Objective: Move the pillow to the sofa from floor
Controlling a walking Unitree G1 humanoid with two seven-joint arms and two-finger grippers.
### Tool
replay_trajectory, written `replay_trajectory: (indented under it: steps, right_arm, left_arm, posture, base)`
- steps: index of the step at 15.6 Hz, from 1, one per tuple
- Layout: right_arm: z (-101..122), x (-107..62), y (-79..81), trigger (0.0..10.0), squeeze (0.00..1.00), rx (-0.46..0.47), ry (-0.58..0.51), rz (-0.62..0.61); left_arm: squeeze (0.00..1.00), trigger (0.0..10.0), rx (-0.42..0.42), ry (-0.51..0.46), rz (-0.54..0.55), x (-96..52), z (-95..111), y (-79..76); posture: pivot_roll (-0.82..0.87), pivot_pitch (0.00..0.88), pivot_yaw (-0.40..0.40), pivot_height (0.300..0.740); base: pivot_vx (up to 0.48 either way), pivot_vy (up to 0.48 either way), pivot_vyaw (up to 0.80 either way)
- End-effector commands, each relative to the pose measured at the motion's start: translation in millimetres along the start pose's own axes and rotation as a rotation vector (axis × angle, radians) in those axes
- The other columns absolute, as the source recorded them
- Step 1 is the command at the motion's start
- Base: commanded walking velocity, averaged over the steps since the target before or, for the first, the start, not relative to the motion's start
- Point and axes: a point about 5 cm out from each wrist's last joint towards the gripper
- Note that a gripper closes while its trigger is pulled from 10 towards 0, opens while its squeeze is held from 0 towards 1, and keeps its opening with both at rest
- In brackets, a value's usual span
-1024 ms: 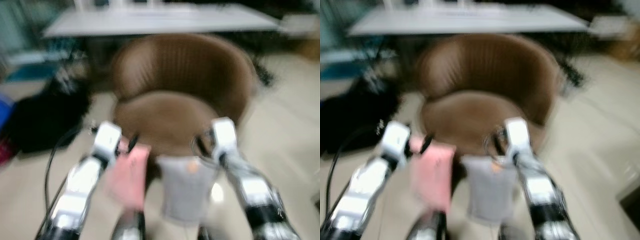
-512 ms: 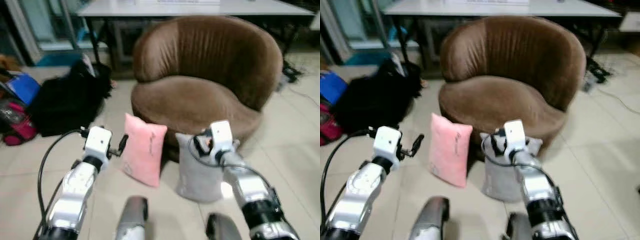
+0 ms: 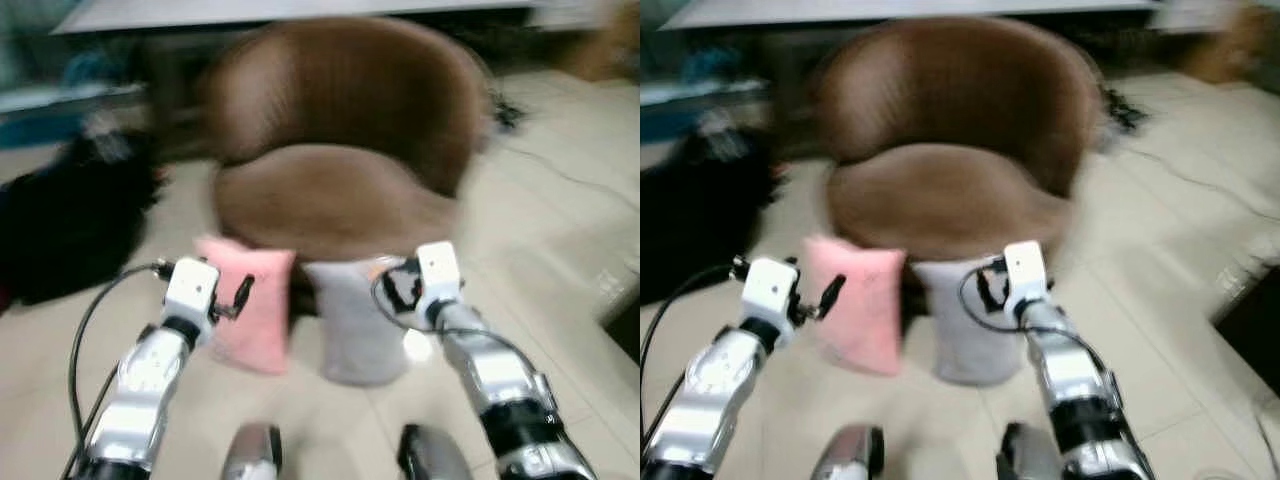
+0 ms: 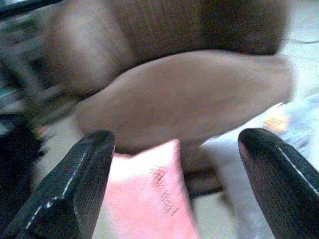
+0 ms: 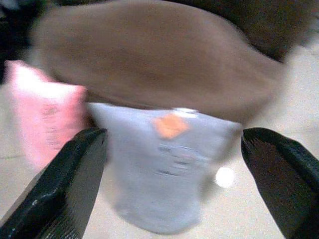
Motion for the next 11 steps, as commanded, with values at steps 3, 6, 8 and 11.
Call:
replay_trajectory:
  steps: [3,6,8,11]
  right_arm:
    - [2.4,0.9,-0.9,10.0,0.00,-0.003,0.003,-0.004]
    - [1.7,0.8,-1.1,10.0,0.00,-0.001,0.007,-0.006]
    - [1.2,0.8,-0.6,10.0,0.00,-0.001,0.009,-0.005]
    - [1.1,0.9,0.0,10.0,0.00,0.000,0.010,-0.005]
  left_arm:
    - [0.00,10.0,0.012,-0.008,-0.022,0.6,3.2,-2.5]
    - [0.00,10.0,0.015,-0.006,-0.026,0.6,2.8,-2.9]
    - [0.00,10.0,0.018,-0.004,-0.029,0.3,2.5,-3.2]
    - [0.00,10.0,0.020,-0.003,-0.033,0.3,2.3,-3.2]
  posture:
    - [0.05,0.000,0.028,0.613]
    - [0.05,0.000,0.028,0.613]
    - [0.05,0.000,0.028,0.613]
    - [0.05,0.000,0.028,0.613]
  base:
    - [0.446,0.000,0.00]
    - [0.446,0.000,0.00]
    - [0.448,0.000,0.00]
    - [0.446,0.000,0.00]
Point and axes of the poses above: a point about 5 cm out from each wrist's last joint towards the gripper, its own x axis pointing out of the wrist towards the gripper, its own z axis along the axis of the wrist's last joint, y = z × x, and after that the axes turned 7 degrees about -x, right-handed
